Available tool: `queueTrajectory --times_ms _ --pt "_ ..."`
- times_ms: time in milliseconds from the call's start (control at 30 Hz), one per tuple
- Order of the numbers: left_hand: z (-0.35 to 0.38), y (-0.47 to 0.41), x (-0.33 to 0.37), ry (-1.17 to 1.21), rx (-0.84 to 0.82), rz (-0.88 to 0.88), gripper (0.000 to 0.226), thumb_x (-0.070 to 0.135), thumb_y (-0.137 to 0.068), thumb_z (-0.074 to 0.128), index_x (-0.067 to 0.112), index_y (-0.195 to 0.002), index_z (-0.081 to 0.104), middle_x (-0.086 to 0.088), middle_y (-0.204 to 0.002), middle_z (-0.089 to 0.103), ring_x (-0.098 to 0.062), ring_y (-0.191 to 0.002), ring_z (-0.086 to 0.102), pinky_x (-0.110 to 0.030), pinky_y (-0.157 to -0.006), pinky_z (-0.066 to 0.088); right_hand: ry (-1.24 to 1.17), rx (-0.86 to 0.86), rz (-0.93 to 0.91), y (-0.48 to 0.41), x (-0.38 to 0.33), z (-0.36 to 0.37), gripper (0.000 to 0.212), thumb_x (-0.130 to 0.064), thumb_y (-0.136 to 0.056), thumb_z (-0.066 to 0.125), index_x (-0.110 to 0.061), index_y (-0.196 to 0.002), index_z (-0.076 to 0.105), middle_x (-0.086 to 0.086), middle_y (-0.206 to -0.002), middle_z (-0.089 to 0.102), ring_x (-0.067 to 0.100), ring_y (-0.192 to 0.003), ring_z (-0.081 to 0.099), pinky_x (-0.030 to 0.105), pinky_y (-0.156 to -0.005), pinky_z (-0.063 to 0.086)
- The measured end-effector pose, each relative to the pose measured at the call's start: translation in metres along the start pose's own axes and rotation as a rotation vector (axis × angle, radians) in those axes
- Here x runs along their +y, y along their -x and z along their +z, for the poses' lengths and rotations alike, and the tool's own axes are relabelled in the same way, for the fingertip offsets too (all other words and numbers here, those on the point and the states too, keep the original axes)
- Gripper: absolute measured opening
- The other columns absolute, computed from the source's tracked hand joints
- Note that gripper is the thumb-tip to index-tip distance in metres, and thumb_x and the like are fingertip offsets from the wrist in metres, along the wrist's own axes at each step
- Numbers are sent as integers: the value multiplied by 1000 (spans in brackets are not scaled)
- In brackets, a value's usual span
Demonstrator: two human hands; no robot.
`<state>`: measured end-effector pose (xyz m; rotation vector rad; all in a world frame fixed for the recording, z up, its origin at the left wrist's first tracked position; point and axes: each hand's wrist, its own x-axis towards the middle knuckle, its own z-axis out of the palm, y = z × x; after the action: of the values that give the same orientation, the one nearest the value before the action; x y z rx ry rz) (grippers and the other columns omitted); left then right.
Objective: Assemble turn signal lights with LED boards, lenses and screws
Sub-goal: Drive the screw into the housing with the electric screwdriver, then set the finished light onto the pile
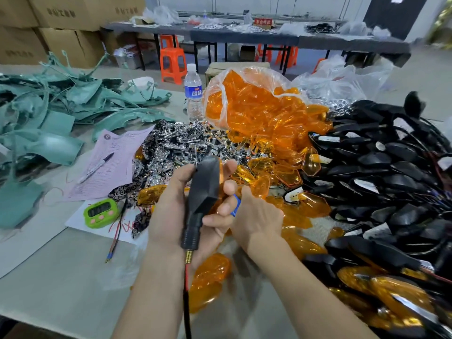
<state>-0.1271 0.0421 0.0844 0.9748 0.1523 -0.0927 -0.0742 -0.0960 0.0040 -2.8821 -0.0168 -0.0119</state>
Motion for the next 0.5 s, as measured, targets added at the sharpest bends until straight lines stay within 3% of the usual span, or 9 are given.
queueTrajectory --times_ms 33,67,133,200,233,300,367,433,500 --pt "10 4 -10 50 -65 -51 31 24 -94 53 -5 -85 59 -6 -49 57 -11 -35 52 -14 -29 32 -15 29 10 4 4 -9 31 -40 -97 55 -29 -125 46 -2 -86 63 30 -90 66 37 -71 39" --pt "19 1 -13 205 -128 -183 42 33 -82 61 -4 -100 66 -10 -65 60 -16 -45 54 -16 -33 36 -94 81 9 8 8 -17 25 -39 -96 56 -34 -121 53 -4 -94 69 29 -93 68 36 -71 40" --pt "14 -3 -27 279 -231 -179 57 36 -74 67 3 -119 67 -11 -83 62 -21 -61 57 -22 -45 47 -507 185 -22 23 20 -35 13 -40 -92 60 -35 -102 67 -13 -89 72 20 -90 70 35 -72 49" --pt "16 -9 -36 263 -181 -89 45 33 -80 63 9 -117 73 -11 -88 64 -23 -69 61 -28 -57 55 -986 223 -75 39 28 -52 13 -38 -86 63 -31 -89 73 -10 -85 75 15 -84 72 44 -75 59" --pt "21 -8 -39 230 -117 -61 37 30 -81 62 13 -110 77 -11 -89 66 -23 -72 65 -32 -62 59 -1099 178 -116 48 30 -57 15 -40 -82 65 -34 -92 74 -10 -88 77 13 -85 73 45 -77 61" --pt "33 -8 -49 126 -25 -12 26 25 -76 66 20 -98 80 -13 -92 71 -25 -79 71 -45 -76 63 -1169 30 -194 60 35 -59 35 -42 -73 73 -44 -107 70 -16 -98 77 7 -93 74 32 -81 62" --pt "45 -4 -62 -59 34 50 15 18 -80 71 26 -90 80 -11 -93 75 -25 -83 74 -46 -81 62 -1160 -37 -218 64 40 -53 53 -36 -71 80 -49 -120 62 -17 -107 77 6 -101 74 30 -86 60" --pt "56 0 -72 -243 52 107 12 20 -91 71 30 -91 78 -4 -94 78 -19 -86 76 -35 -78 63 -1194 15 -177 63 47 -49 49 -27 -77 80 -46 -119 64 -9 -107 78 11 -101 74 39 -85 61" --pt "59 2 -76 -374 16 134 14 34 -90 68 33 -101 76 0 -101 79 -16 -97 75 -33 -87 60 -1322 24 -141 62 57 -49 37 -20 -85 73 -41 -115 69 -2 -103 79 17 -96 76 38 -82 62"
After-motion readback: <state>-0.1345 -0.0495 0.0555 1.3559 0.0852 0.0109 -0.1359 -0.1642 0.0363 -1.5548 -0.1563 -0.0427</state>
